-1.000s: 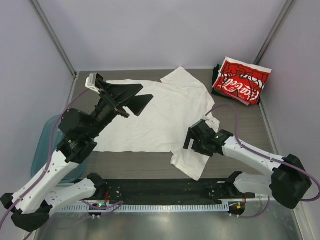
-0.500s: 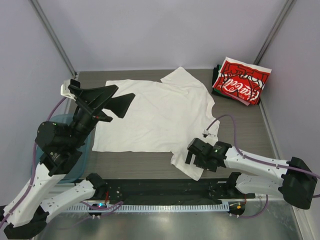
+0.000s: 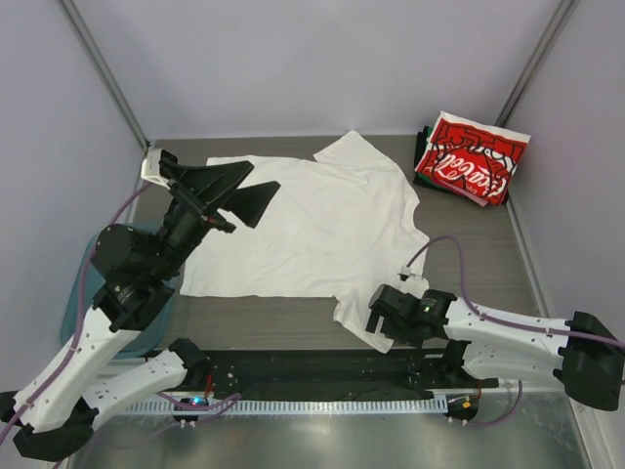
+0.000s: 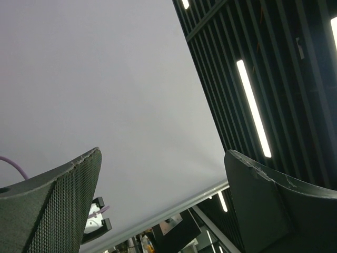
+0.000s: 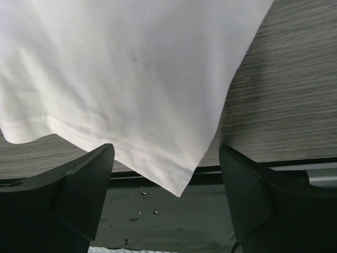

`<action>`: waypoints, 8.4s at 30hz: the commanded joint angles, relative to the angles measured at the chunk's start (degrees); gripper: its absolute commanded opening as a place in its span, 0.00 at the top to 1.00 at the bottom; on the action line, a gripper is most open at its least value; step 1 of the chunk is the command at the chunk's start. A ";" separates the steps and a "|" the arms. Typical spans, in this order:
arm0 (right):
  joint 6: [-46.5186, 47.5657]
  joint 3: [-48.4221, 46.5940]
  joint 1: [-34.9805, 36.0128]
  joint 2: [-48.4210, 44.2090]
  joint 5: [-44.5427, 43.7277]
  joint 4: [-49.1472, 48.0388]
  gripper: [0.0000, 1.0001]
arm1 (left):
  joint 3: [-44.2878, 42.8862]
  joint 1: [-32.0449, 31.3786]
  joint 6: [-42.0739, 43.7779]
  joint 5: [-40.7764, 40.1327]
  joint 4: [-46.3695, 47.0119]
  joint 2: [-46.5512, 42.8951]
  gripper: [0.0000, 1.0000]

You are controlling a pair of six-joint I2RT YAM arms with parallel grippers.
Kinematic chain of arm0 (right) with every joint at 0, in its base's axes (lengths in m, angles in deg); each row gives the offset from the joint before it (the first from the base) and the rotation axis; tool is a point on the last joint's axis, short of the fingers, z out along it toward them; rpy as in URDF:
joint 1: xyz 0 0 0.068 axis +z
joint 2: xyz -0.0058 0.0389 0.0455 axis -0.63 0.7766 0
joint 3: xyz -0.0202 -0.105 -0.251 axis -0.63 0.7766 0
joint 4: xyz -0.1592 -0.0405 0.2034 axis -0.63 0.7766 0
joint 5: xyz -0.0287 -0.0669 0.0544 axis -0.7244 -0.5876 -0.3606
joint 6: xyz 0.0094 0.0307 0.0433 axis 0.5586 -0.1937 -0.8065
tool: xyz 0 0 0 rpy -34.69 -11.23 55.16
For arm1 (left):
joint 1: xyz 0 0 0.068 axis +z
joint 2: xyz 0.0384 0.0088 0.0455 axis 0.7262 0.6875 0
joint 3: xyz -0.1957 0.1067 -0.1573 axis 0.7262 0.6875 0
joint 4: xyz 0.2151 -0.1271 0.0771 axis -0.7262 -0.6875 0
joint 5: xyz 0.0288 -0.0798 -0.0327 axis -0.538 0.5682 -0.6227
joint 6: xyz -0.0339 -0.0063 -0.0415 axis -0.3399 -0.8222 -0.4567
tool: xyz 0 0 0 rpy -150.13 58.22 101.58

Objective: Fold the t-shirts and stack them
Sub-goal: Flatten the tshirt out, then fold the tshirt

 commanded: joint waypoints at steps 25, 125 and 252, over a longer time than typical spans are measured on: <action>-10.71 -1.64 1.20 -17.26 -15.93 9.87 0.99 | 15.76 -0.09 10.30 -26.18 -64.28 1.11 0.00; 30.65 -37.16 -15.56 5.40 -27.83 4.81 0.99 | 10.42 30.93 36.29 -26.72 -55.33 17.26 1.00; 37.01 -10.26 -74.47 -3.64 18.40 -13.58 0.00 | 10.35 38.32 39.16 -15.20 -43.56 21.82 0.20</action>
